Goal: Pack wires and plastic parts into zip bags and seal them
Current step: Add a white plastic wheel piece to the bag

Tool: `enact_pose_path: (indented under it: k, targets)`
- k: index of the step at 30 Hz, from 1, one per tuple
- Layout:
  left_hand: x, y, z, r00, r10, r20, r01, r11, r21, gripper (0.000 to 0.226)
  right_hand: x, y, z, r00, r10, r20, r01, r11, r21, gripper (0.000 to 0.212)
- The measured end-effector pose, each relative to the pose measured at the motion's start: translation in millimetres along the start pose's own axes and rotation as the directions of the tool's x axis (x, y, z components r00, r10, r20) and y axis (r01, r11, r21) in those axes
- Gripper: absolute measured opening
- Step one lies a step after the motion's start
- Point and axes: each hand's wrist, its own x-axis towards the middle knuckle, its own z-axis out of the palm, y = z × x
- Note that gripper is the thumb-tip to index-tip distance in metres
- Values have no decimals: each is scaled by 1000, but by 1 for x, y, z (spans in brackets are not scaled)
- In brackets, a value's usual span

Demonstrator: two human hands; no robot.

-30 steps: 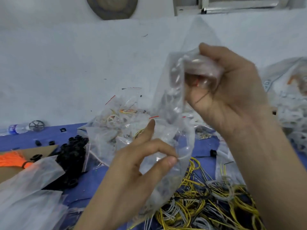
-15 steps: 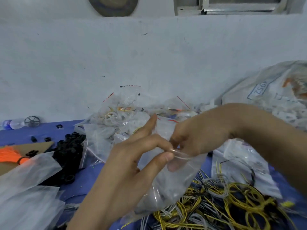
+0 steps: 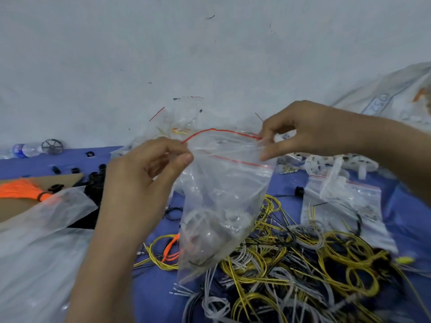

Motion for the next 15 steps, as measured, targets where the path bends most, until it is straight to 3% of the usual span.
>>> enact_pose_path:
  k: [4, 7, 8, 10, 12, 13, 15]
  targets:
    - [1, -3, -1, 995, 38, -95, -28, 994, 108, 16, 0, 5, 3, 984, -31, -176, 11, 993, -115, 25]
    - [4, -6, 1, 987, -12, -161, 10, 1000, -14, 25, 2, 5, 1, 940, -103, -326, 43, 982, -185, 21]
    - [4, -7, 3, 983, -49, -178, 31, 994, -102, 25, 3, 5, 3, 922, -104, -372, 61, 990, -126, 22]
    - [4, -10, 8, 973, -109, -205, 52, 963, -265, 21, 5, 0, 8, 906, -20, -423, 103, 980, 173, 21]
    - [4, -20, 16, 964, -198, -180, 110, 905, -411, 10, 10, -2, 20, 931, 134, -339, 68, 849, 523, 18]
    - [3, -28, 23, 950, -292, -108, 202, 844, -498, 15, 14, -4, 28, 942, 195, -272, 33, 753, 657, 21]
    - [-2, -43, 39, 848, -483, 218, 501, 596, -628, 57, 27, -5, 42, 931, 332, -152, -42, 510, 859, 26]
